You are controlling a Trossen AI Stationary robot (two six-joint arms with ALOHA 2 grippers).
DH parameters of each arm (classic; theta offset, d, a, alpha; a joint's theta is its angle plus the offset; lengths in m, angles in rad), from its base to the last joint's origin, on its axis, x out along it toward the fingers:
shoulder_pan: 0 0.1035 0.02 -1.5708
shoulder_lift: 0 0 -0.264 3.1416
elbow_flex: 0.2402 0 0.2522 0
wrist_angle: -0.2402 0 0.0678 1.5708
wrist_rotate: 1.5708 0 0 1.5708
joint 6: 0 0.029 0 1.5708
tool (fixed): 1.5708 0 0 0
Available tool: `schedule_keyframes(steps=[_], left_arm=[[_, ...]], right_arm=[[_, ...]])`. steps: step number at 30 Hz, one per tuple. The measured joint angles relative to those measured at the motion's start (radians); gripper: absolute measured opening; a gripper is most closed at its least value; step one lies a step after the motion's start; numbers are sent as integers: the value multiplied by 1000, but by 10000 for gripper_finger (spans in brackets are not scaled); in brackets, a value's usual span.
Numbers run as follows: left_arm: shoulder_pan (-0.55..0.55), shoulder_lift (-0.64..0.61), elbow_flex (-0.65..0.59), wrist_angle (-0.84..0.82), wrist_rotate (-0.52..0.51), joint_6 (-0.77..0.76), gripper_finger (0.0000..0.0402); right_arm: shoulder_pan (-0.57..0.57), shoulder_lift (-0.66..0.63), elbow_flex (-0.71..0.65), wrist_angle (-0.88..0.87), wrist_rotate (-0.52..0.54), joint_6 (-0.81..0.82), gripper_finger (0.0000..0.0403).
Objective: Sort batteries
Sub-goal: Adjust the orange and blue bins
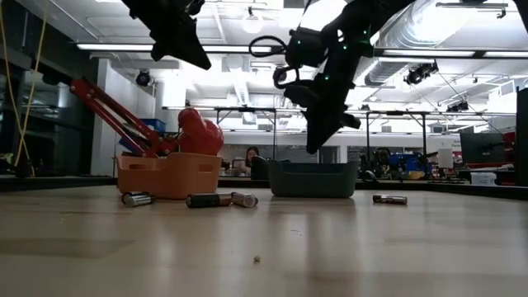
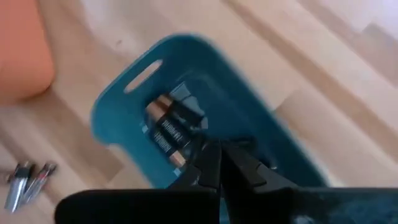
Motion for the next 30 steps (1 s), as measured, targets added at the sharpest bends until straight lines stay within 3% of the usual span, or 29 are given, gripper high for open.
schedule_keyframes(steps=[13,19,30], left_arm=[[-13,0,0,2,6,0,0],[-13,0,-1,2,37,-9,0],[-14,0,-1,2,38,-10,0]], right_arm=[[74,40,-2,-34,-31,19,0],[73,124,-3,1,-135,21,0],[63,192,-1,48,-111,53,0]])
